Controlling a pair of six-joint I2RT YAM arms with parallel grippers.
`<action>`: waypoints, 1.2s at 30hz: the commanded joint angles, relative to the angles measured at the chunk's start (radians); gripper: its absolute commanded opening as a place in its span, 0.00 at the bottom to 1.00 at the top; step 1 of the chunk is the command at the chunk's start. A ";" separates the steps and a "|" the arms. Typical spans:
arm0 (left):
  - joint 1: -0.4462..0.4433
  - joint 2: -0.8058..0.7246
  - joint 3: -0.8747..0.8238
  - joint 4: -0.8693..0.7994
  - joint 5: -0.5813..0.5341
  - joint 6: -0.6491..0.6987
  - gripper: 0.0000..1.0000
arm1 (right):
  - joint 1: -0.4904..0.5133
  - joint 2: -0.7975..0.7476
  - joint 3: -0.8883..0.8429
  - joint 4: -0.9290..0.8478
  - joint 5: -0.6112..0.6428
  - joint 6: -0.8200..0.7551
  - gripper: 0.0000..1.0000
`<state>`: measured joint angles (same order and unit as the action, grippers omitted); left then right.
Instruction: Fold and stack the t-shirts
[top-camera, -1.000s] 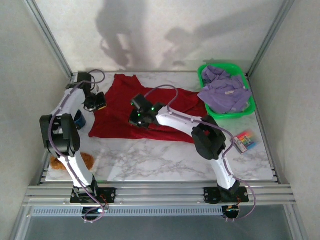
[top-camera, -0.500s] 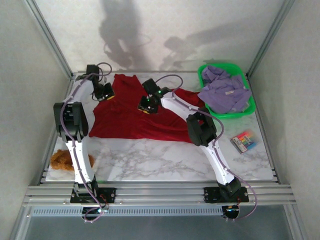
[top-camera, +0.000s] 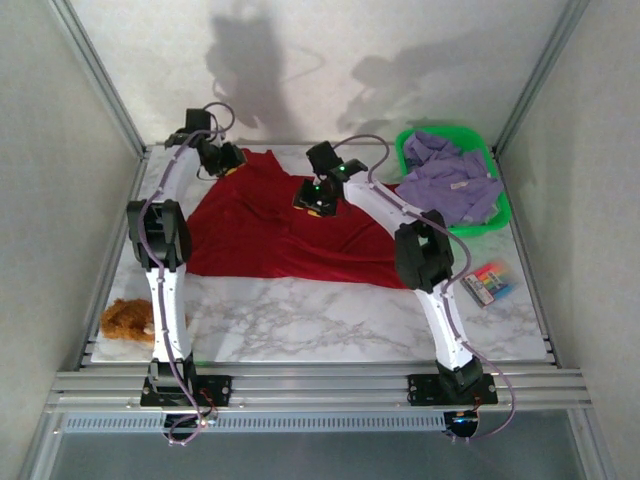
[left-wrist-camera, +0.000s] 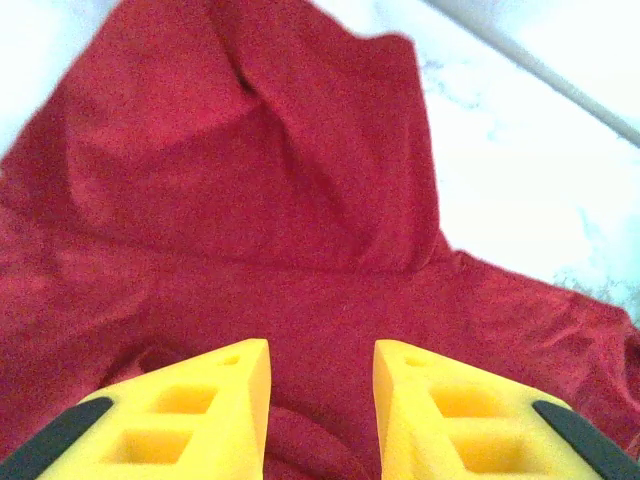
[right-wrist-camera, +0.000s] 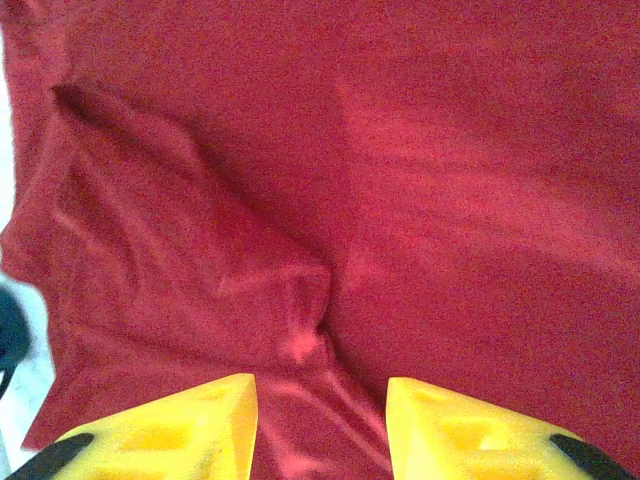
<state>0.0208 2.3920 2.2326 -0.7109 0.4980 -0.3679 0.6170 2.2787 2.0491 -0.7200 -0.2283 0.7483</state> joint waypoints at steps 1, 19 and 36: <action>-0.010 0.016 0.022 -0.065 -0.007 0.008 0.34 | 0.006 -0.148 -0.100 0.017 0.041 -0.029 0.39; -0.101 -0.475 -0.630 -0.071 -0.249 0.044 0.41 | 0.031 -0.649 -0.801 0.029 0.136 0.093 0.41; 0.009 -0.563 -1.040 0.013 -0.311 0.082 0.27 | -0.020 -0.825 -1.087 0.032 0.372 0.085 0.40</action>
<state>0.0158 1.7912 1.1706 -0.7132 0.2115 -0.3061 0.6128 1.4364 0.9810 -0.7406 0.0887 0.8307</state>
